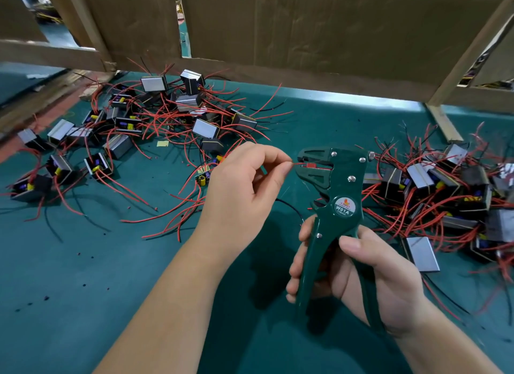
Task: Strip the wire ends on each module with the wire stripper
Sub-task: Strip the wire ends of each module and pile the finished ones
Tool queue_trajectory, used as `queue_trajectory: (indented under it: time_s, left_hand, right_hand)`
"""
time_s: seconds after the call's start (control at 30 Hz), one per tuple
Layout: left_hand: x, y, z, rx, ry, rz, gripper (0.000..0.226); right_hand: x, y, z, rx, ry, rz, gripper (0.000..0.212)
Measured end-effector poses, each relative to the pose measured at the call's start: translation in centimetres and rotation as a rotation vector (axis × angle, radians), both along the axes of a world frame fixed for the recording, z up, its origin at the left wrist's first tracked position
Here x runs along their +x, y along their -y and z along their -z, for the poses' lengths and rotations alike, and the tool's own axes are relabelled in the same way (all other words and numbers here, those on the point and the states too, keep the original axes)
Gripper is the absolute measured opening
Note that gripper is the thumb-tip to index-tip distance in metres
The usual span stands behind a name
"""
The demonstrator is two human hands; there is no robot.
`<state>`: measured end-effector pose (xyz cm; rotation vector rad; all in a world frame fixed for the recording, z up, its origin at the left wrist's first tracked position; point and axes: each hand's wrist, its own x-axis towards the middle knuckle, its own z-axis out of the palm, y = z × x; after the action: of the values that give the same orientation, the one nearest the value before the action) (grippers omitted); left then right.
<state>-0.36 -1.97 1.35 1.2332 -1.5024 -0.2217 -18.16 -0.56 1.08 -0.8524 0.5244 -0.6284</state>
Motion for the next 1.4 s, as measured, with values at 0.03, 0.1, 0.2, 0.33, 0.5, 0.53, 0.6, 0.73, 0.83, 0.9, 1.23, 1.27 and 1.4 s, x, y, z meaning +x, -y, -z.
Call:
queue_trajectory:
  time_s: [0.03, 0.1, 0.2, 0.33, 0.5, 0.53, 0.6, 0.73, 0.83, 0.9, 1.23, 1.27, 1.4]
  left_hand:
    - [0.0, 0.0, 0.0, -0.003, 0.005, -0.002, 0.005]
    - [0.0, 0.1, 0.1, -0.011, 0.005, -0.005, 0.005]
    - [0.1, 0.1, 0.1, -0.02, 0.001, 0.0, 0.005]
    - [0.0, 0.1, 0.1, -0.023, 0.024, -0.001, 0.005]
    - [0.2, 0.2, 0.1, -0.013, 0.032, 0.007, 0.005]
    - [0.2, 0.2, 0.2, 0.005, 0.039, 0.01, 0.006]
    - [0.0, 0.4, 0.6, 0.082, 0.036, 0.031, 0.011]
    - [-0.7, 0.4, 1.4, 0.215, -0.018, 0.061, 0.021]
    - [-0.3, 0.6, 1.4, 0.218, -0.075, 0.006, 0.026]
    - [0.1, 0.8, 1.2, 0.197, -0.146, -0.051, 0.03]
    - [-0.2, 1.0, -0.9, 0.351, -1.403, 0.243, 0.028]
    - [-0.4, 0.9, -1.0, 0.369, -1.472, 0.297, 0.026]
    - [-1.8, 0.5, -0.7, 0.534, -1.448, 0.344, 0.019]
  right_hand:
    - [0.0, 0.0, 0.0, -0.005, -0.005, 0.001, 0.062]
    - [-0.1, -0.1, 0.1, -0.018, -0.025, -0.003, 0.06]
    - [-0.1, -0.1, 0.2, -0.027, -0.044, -0.004, 0.057]
    - [-0.2, 0.0, 0.3, -0.021, -0.065, 0.023, 0.055]
    - [0.3, -0.5, 0.1, 0.021, -0.124, 0.12, 0.057]
    - [0.5, -0.5, 0.1, 0.039, -0.144, 0.167, 0.056]
    - [0.9, -0.4, 0.1, 0.09, -0.174, 0.237, 0.048]
    - [1.3, -0.1, 0.3, 0.133, -0.052, 0.337, 0.031]
    - [0.2, 0.7, -0.1, 0.103, 0.115, 0.488, 0.03]
    - [-0.8, 1.3, -0.2, 0.099, 0.166, 0.501, 0.034]
    - [0.3, -0.1, 0.3, 0.017, 0.051, -0.022, 0.078]
    - [0.5, -0.3, 0.5, -0.001, 0.038, -0.044, 0.078]
    - [0.9, -0.5, 1.1, -0.074, 0.055, -0.003, 0.071]
